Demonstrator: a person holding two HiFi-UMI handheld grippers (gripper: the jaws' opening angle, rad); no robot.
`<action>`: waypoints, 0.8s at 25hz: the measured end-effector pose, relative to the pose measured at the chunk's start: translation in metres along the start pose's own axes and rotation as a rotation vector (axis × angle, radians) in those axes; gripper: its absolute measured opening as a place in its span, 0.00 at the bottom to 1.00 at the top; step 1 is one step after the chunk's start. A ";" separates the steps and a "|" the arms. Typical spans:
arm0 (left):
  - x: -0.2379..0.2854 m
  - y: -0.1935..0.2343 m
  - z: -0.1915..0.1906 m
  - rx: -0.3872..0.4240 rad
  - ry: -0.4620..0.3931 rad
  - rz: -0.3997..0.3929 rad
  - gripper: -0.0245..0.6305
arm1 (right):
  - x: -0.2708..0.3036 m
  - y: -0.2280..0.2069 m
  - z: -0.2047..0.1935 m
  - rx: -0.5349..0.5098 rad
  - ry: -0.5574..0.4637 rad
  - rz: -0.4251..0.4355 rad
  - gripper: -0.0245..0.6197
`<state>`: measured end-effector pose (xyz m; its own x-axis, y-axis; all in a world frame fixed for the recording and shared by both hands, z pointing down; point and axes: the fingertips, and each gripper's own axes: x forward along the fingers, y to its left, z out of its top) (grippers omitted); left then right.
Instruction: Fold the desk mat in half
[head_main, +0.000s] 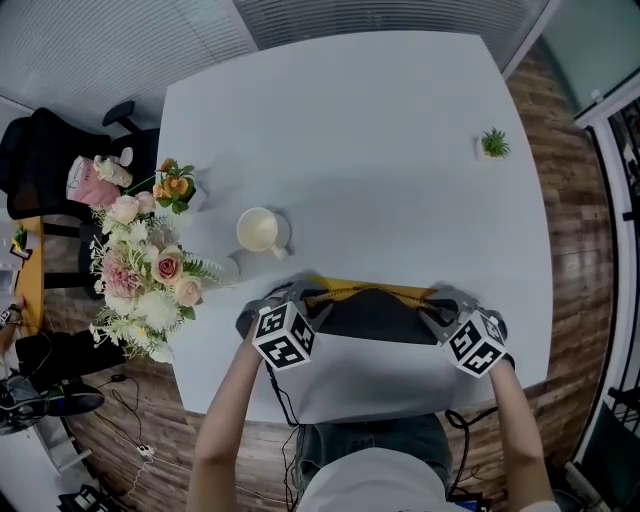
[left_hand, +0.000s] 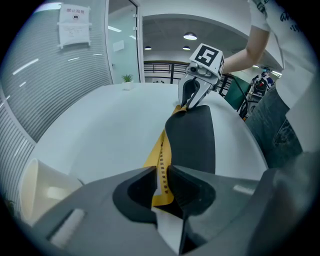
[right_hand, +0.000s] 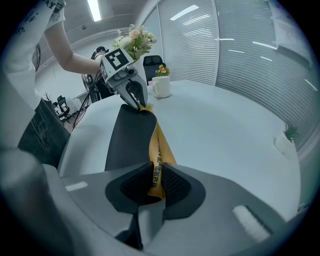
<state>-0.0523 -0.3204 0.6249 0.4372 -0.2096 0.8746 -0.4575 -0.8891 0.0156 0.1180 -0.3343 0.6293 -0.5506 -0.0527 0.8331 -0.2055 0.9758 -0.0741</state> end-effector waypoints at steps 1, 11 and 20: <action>0.001 0.002 0.001 -0.001 0.000 0.009 0.15 | 0.001 -0.002 0.000 0.002 -0.002 -0.006 0.17; 0.001 0.024 -0.003 -0.033 0.031 0.137 0.30 | -0.003 -0.028 -0.001 0.057 -0.025 -0.145 0.44; -0.012 0.022 0.017 -0.152 -0.093 0.200 0.38 | -0.019 -0.035 0.006 0.168 -0.109 -0.331 0.46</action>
<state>-0.0548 -0.3447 0.6062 0.3924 -0.4173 0.8197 -0.6496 -0.7567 -0.0742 0.1310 -0.3687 0.6132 -0.5133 -0.3896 0.7647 -0.5112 0.8545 0.0923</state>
